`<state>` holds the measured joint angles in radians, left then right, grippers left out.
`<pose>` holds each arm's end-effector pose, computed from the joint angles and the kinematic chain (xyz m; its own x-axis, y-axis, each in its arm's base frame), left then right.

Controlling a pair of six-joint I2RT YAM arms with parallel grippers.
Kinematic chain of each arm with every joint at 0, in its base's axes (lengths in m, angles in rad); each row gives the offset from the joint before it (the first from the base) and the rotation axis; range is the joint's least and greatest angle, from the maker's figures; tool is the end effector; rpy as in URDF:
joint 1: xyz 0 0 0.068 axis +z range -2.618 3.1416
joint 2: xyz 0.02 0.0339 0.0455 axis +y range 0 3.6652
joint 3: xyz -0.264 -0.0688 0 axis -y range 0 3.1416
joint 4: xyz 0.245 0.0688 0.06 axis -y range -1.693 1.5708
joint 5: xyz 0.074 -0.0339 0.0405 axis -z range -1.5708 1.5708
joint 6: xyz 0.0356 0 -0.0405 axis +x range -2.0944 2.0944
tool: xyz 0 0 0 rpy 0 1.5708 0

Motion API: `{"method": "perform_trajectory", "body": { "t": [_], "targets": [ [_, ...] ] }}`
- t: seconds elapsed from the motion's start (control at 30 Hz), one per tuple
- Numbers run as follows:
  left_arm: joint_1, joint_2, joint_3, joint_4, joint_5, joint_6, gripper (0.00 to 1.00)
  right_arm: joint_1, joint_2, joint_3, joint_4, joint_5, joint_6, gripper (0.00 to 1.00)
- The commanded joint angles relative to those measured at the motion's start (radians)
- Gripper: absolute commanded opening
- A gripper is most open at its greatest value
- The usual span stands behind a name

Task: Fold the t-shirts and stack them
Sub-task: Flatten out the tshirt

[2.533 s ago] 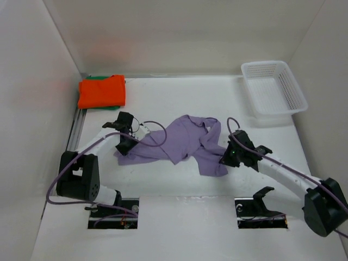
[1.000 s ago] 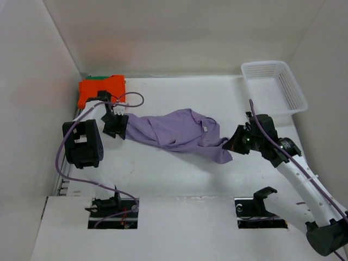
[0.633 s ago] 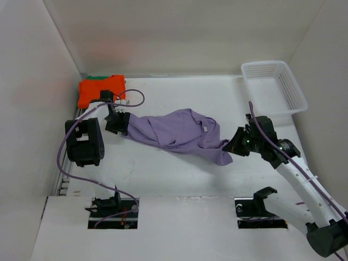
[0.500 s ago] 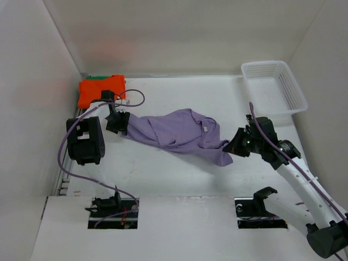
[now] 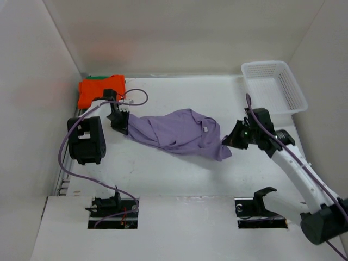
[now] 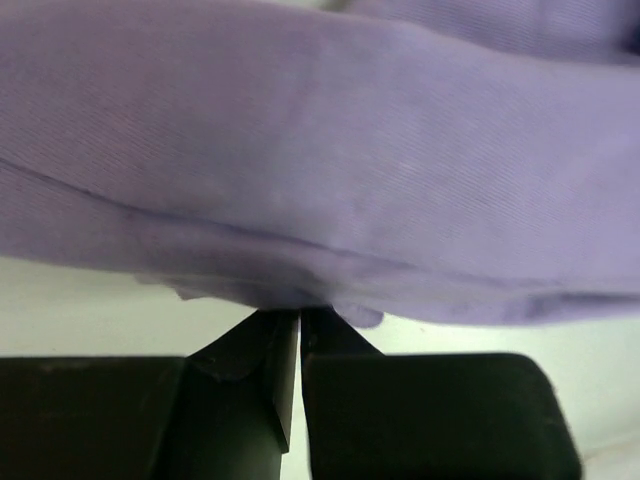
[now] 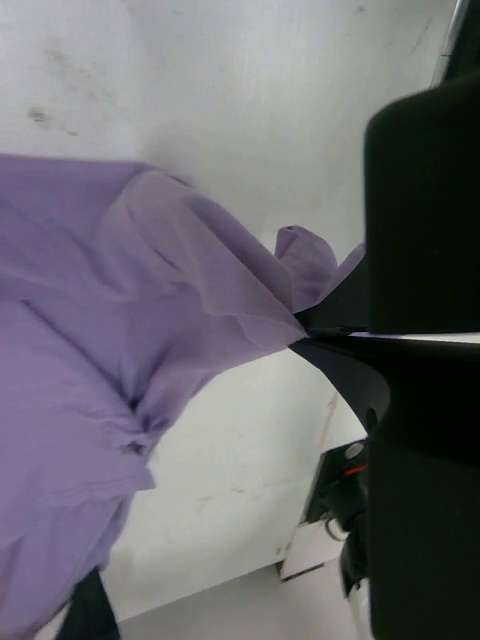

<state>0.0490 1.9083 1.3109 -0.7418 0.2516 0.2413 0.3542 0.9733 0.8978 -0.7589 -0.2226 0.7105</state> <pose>0.3686 0.0092 0.1688 -0.9417 0.1855 -0.2808 0.2417 0.9534 -0.1804 0.1786 0.0744 0.2926 -0.8381 0.3683 -0.4024 0.0914 0.8221 0.5620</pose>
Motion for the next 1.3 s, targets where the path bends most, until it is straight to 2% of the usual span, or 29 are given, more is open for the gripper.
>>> {"method": "perform_trajectory", "body": {
  "t": [0.0, 0.1, 0.2, 0.27, 0.33, 0.4, 0.5, 0.77, 0.9, 1.0, 1.1, 1.2, 1.27],
  "targets": [
    [0.021, -0.146, 0.195, -0.025, 0.117, -0.02, 0.0, -0.103, 0.186, 0.194, 0.187, -0.047, -0.078, 0.0],
    [0.018, -0.166, 0.487, -0.021, 0.062, -0.045, 0.0, -0.224, 0.413, 0.578, 0.169, -0.077, -0.121, 0.0],
    [0.018, -0.167, 0.744, -0.034, 0.052, -0.056, 0.0, -0.258, 0.501, 0.946, 0.152, -0.035, -0.118, 0.0],
    [0.016, -0.178, 0.842, -0.065, 0.045, -0.047, 0.0, -0.258, 0.516, 1.079, 0.147, -0.034, -0.117, 0.0],
    [0.013, -0.201, 0.875, -0.112, 0.044, -0.042, 0.0, -0.258, 0.49, 1.095, 0.142, -0.04, -0.112, 0.0],
    [0.004, -0.244, 0.828, -0.151, 0.052, -0.037, 0.0, -0.246, 0.423, 1.003, 0.142, -0.034, -0.114, 0.0],
    [-0.004, -0.331, 0.684, -0.174, 0.041, -0.01, 0.0, -0.217, 0.273, 0.748, 0.167, 0.0, -0.103, 0.0],
    [0.013, -0.577, 0.064, -0.22, -0.023, 0.11, 0.0, -0.079, -0.181, -0.082, 0.173, 0.086, 0.11, 0.0],
    [0.013, -0.63, -0.195, -0.208, -0.061, 0.138, 0.0, 0.034, -0.341, -0.357, 0.171, 0.117, 0.283, 0.0],
    [0.031, -0.646, -0.314, -0.192, -0.084, 0.15, 0.0, 0.131, -0.415, -0.462, 0.182, 0.144, 0.403, 0.0],
    [0.051, -0.649, -0.354, -0.189, -0.095, 0.151, 0.0, 0.194, -0.426, -0.487, 0.187, 0.176, 0.446, 0.01],
    [0.061, -0.629, -0.326, -0.186, -0.095, 0.154, 0.0, 0.196, -0.359, -0.465, 0.237, 0.167, 0.413, 0.01],
    [0.056, -0.583, -0.267, -0.171, -0.097, 0.154, 0.0, 0.139, -0.251, -0.419, 0.321, 0.141, 0.336, 0.0]
  ]
}}
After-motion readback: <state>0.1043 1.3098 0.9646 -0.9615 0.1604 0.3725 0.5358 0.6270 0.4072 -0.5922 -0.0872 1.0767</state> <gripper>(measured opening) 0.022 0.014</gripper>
